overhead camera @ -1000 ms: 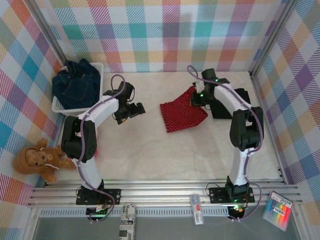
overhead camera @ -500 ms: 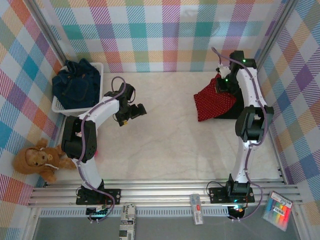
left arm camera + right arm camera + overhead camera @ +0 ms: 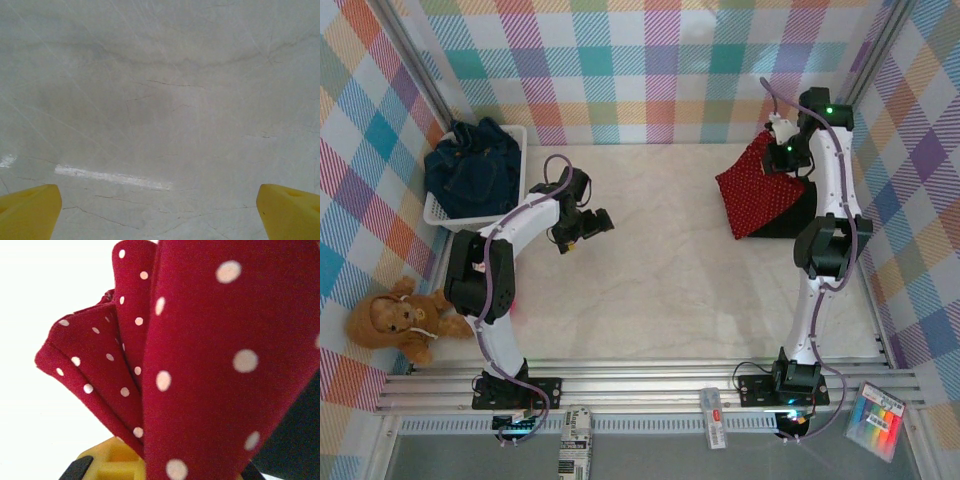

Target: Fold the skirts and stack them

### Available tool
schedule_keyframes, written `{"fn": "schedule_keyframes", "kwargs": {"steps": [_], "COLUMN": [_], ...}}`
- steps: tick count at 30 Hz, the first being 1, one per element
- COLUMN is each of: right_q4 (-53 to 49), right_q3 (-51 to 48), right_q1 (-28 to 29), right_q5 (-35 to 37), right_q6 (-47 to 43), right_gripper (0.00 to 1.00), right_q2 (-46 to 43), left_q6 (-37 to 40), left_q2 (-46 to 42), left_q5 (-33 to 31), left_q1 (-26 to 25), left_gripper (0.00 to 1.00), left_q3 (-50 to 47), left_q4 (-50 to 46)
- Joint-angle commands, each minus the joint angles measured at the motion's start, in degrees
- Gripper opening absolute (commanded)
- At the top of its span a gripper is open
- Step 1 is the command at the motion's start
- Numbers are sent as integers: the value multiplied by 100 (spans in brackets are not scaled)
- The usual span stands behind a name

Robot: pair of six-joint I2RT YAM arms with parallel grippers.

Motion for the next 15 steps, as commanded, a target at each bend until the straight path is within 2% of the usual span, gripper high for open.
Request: {"fn": "schedule_keyframes", "kwargs": {"steps": [1, 13, 15], "right_q4": [-206, -222, -171], "right_q3": [160, 160, 121], "right_q1": [-197, -961, -1032], "right_q5": [-422, -1207, -1141], "right_q6": [-45, -496, -573], "right_gripper": [0, 0, 0], "right_q2": [-83, 349, 490], "left_q6": [-98, -133, -129], "left_q2": [96, 107, 110], "left_q5": [93, 165, 168], "left_q1": [9, 9, 5], "left_gripper": [100, 100, 100], "left_q3": [103, -59, -71], "left_q4": [-107, -30, -36]}}
